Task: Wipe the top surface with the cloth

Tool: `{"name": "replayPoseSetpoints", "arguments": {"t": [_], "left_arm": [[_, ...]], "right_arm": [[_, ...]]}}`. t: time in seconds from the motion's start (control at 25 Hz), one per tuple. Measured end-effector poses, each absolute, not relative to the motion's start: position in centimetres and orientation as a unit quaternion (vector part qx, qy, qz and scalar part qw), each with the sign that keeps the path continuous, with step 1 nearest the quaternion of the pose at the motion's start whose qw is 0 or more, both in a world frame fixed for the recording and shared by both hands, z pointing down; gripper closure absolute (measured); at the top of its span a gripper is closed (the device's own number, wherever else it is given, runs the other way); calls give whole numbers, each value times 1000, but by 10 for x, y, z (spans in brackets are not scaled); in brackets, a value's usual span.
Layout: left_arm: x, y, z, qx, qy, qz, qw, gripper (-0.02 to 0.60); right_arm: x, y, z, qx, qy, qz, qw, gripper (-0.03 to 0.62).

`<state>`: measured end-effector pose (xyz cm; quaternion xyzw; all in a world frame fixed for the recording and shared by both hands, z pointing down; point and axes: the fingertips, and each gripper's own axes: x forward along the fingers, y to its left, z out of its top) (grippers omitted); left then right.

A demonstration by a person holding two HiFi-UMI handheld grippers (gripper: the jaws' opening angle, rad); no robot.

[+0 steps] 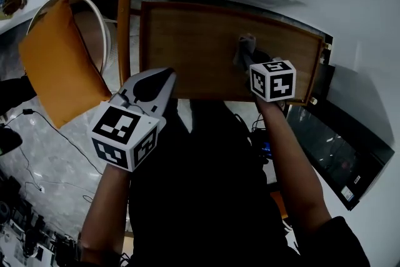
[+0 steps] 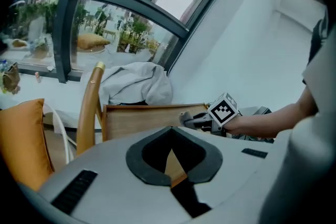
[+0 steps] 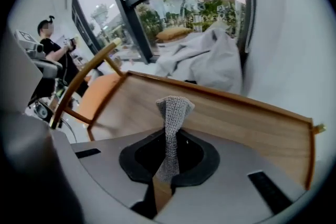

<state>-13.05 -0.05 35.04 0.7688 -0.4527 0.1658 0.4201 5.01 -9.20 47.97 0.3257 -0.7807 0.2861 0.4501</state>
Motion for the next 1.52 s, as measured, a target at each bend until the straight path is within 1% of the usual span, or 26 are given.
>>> {"name": "replayPoseSetpoints", "arguments": {"t": [0.12,0.24,0.36,0.48,0.76,1.2,1.52], "left_arm": [[-160,9,354,761,-463,164,424,571],[-182,16,355,755,-470,162,427,571],[-203,22,355,752,-474,162,428,571],[-220,30,358,748,-476,170,431,571],[-234,31,362,751,-468,176,430,571],[-213,21,359,770,-440,189,421,571],[-187,21,357,775,-432,201,415,571]], "right_arm": [[-53,-61,477,257,-814,321,411,554],[-127,-34,475,205,-834,337,387,554],[-171,-19,482,178,-839,339,386,554],[-195,-13,495,169,-837,346,389,554],[-211,0,521,169,-824,359,405,554],[-209,5,526,165,-828,329,422,556],[-171,-2,528,169,-827,316,432,556]]}}
